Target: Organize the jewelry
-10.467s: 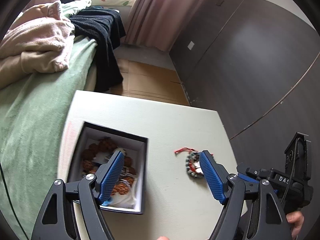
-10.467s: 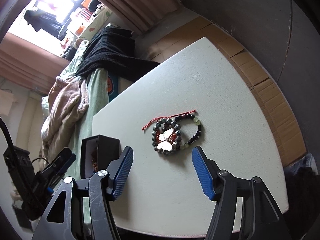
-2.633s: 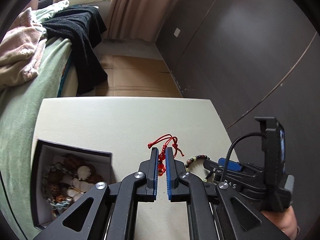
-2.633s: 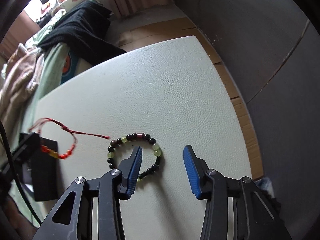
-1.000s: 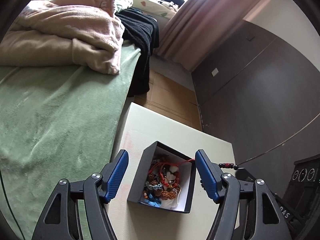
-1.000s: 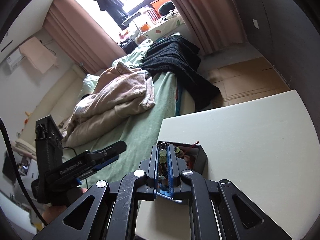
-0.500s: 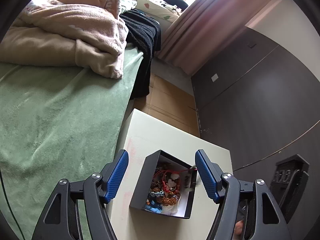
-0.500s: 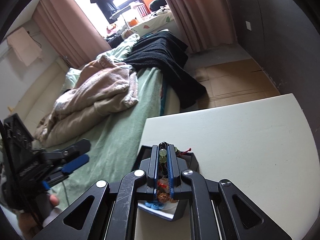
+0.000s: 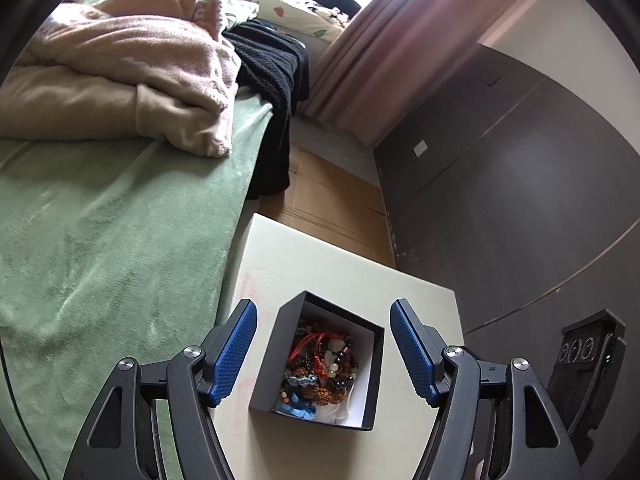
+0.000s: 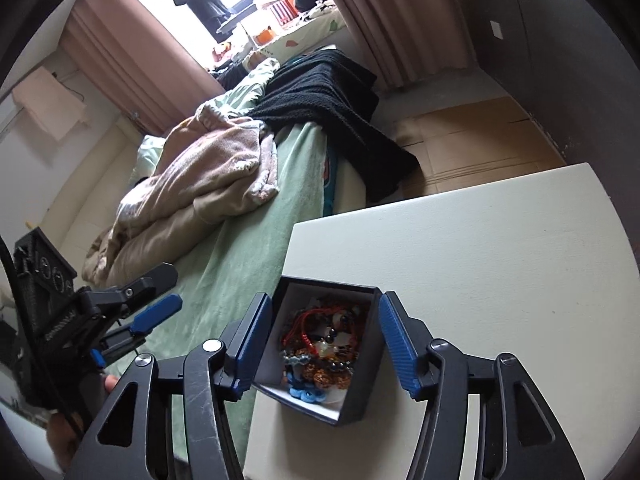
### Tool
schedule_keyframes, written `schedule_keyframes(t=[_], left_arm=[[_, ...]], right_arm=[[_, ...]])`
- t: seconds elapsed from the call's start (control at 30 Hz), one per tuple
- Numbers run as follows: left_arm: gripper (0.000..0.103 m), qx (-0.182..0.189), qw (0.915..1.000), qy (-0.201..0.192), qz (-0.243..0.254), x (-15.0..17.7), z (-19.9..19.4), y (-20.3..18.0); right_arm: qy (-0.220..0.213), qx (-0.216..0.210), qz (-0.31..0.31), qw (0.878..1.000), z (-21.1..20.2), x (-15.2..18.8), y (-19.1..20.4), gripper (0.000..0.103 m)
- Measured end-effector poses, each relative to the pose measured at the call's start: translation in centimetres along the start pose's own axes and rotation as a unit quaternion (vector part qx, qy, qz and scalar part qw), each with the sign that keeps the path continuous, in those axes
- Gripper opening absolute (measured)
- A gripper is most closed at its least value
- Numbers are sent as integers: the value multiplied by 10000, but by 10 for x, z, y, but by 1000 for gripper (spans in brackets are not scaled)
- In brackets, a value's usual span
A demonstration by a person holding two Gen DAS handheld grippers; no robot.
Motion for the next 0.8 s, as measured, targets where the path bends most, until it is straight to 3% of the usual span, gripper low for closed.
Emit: schedule_keyframes(t=[0.2, 0.47, 0.57, 0.67, 0.8], left_arm=[[70, -208, 9983, -49, 551, 14, -5, -22], [97, -292, 9918, -355, 1196, 33, -16, -54], [98, -288, 9900, -329, 1341, 43, -18, -65], [98, -323, 9879, -384, 1469, 50, -21, -73], [100, -401, 9858, -479, 1561, 59, -26, -83]], right_arm=[[-62, 145, -31, 9999, -26, 10, -12, 72], [-175, 760, 253, 9966, -56, 16, -50, 74], [-229, 1023, 300, 9940, -70, 19, -60, 84], [-278, 1341, 223, 9903, -82, 22, -67, 87], [-168, 1434, 103, 9895, -90, 30, -70, 88]])
Point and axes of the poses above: each gripper's, at about its wrist camera, not at the fingertips, and z roughly the way its jaws point, y to its left, x to its underside, the point moved 6 cm from there along z, roughly the way its jaws point, and after that the axes turned 1 degree about -y, right-handed, at the moved point
